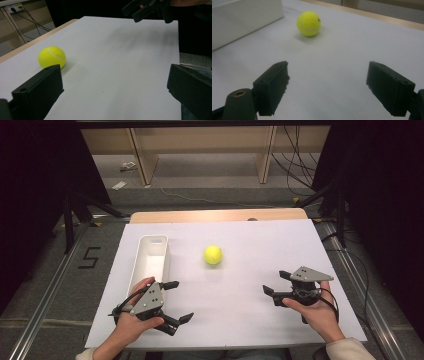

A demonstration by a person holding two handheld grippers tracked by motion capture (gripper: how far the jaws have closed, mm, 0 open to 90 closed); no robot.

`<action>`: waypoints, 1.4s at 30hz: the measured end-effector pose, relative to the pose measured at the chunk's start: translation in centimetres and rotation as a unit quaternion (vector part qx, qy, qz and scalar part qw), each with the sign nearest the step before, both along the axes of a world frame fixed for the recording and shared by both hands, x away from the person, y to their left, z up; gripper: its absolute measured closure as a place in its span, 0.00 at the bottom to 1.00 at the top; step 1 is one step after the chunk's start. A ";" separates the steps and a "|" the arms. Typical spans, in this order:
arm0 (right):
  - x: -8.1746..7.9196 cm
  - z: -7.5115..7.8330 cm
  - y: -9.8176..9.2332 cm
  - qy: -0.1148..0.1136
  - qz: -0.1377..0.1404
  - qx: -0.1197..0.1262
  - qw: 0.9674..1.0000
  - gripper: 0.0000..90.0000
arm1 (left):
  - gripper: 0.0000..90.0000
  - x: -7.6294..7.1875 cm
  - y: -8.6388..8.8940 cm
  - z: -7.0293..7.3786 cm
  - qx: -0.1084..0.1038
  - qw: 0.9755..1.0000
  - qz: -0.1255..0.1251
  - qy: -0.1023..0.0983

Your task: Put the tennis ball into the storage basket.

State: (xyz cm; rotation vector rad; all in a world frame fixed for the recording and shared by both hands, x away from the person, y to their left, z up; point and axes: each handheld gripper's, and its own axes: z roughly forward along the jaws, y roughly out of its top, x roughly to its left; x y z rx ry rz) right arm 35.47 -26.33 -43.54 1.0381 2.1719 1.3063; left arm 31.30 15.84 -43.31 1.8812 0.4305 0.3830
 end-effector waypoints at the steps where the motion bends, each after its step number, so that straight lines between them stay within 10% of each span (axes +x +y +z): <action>1: 0.0 0.0 0.0 0.000 0.001 -0.002 1.000 0.20 | 0.00 0.0 0.0 0.0 0.000 1.000 0.000 0.000; 42: 3.9 0.1 4.9 -0.015 0.023 -0.006 1.000 0.19 | 0.00 0.1 -0.2 0.0 0.004 1.000 -0.007 -0.003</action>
